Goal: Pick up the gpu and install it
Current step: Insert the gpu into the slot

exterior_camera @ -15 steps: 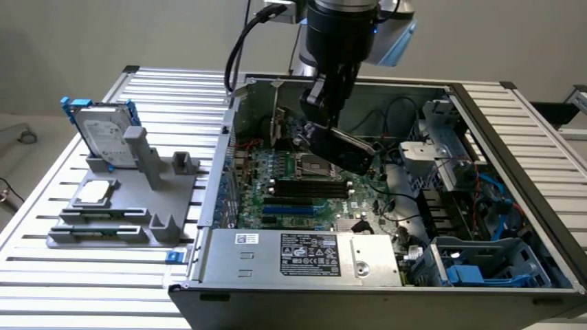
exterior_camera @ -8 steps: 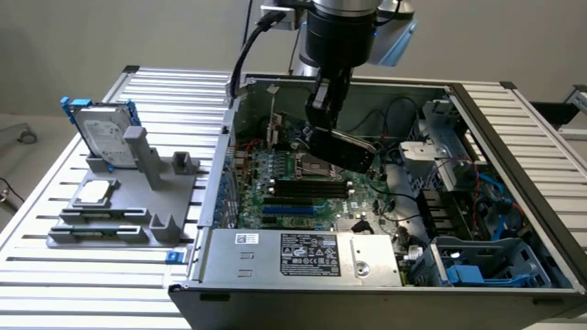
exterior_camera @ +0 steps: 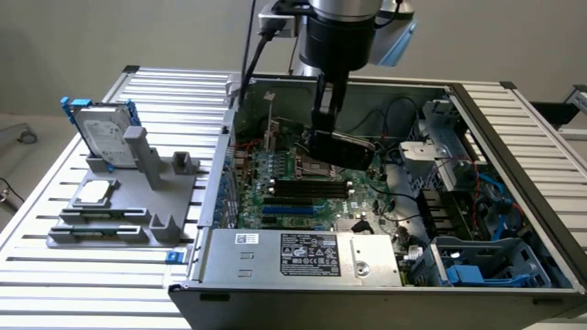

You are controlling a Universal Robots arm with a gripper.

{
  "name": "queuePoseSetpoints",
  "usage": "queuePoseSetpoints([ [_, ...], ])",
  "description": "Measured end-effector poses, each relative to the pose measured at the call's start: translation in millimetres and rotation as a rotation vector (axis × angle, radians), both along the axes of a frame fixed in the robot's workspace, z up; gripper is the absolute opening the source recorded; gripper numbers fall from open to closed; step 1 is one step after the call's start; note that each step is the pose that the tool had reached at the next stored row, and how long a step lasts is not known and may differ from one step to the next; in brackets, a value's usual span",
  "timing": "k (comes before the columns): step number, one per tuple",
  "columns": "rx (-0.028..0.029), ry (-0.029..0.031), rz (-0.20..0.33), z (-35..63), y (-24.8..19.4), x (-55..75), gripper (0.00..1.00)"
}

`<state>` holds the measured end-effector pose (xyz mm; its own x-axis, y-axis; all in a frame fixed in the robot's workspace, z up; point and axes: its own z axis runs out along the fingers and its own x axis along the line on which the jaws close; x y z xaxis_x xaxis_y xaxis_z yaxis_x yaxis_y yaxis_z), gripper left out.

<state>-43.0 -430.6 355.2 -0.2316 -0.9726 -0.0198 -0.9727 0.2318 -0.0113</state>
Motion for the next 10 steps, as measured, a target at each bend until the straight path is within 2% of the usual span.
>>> queuePoseSetpoints([
  [10, -0.0001, 0.0000, 0.182, -5.8, 0.0, 0.0, 0.27],
])
